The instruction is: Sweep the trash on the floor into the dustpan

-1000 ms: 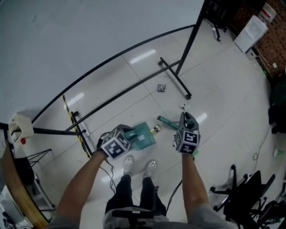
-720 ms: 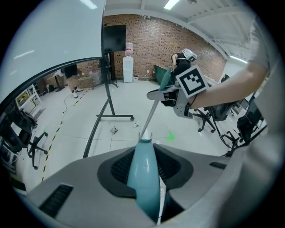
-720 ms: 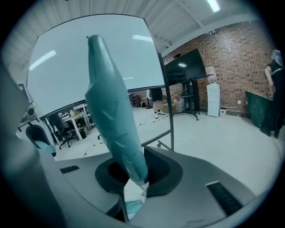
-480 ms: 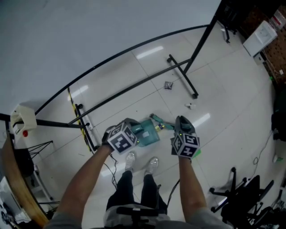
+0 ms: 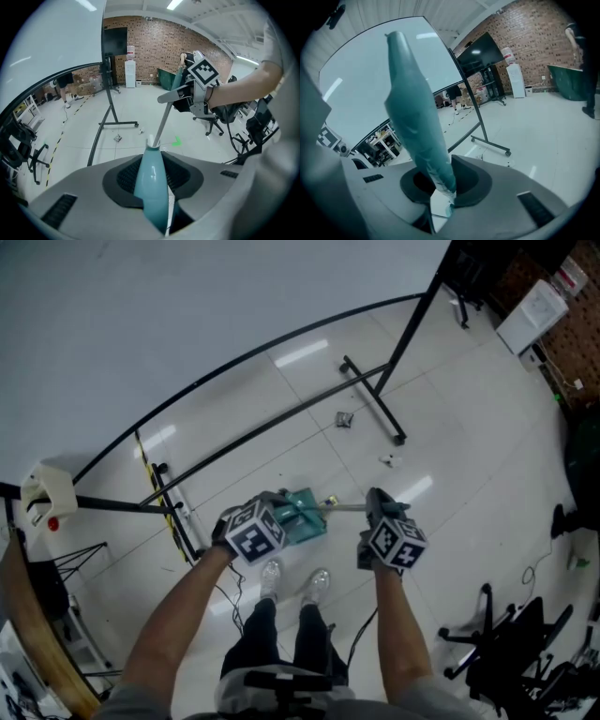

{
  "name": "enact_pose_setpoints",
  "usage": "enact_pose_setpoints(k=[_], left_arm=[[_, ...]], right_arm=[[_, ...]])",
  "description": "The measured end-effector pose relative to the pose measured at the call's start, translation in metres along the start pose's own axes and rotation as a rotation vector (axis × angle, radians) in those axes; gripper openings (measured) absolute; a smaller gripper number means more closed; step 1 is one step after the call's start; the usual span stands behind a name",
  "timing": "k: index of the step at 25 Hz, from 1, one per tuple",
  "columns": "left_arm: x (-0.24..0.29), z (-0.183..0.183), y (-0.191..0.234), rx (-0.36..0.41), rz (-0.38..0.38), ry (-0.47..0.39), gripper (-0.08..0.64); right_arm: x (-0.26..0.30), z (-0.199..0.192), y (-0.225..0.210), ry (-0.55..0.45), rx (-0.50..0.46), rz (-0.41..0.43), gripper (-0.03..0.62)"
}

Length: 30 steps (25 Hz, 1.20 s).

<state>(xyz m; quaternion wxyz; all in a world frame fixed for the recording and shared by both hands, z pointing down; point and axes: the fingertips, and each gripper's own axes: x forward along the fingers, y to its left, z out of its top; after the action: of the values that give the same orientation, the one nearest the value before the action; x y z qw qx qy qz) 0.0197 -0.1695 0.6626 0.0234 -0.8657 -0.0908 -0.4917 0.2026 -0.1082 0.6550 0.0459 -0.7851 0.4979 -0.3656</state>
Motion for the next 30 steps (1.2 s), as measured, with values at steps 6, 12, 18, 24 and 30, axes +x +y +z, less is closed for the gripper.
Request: enact_pose_setpoints(k=[6, 12, 18, 24, 30], left_arm=[[-0.006, -0.007, -0.004, 0.033, -0.019, 0.021, 0.121], [-0.017, -0.014, -0.002, 0.029, -0.025, 0.034, 0.121], [-0.031, -0.018, 0.001, 0.028, -0.029, 0.058, 0.121], [-0.032, -0.032, 0.009, 0.022, -0.031, 0.088, 0.121], [-0.017, -0.03, 0.011, 0.017, -0.026, 0.096, 0.121]], right_arm=[[-0.014, 0.019, -0.001, -0.07, -0.049, -0.027, 0.049], [-0.027, 0.058, -0.019, -0.137, -0.082, -0.084, 0.049], [-0.025, 0.084, -0.033, -0.182, -0.121, -0.136, 0.049], [-0.01, 0.077, -0.042, -0.173, -0.157, -0.182, 0.049], [-0.002, 0.057, -0.059, -0.147, -0.126, -0.219, 0.049]])
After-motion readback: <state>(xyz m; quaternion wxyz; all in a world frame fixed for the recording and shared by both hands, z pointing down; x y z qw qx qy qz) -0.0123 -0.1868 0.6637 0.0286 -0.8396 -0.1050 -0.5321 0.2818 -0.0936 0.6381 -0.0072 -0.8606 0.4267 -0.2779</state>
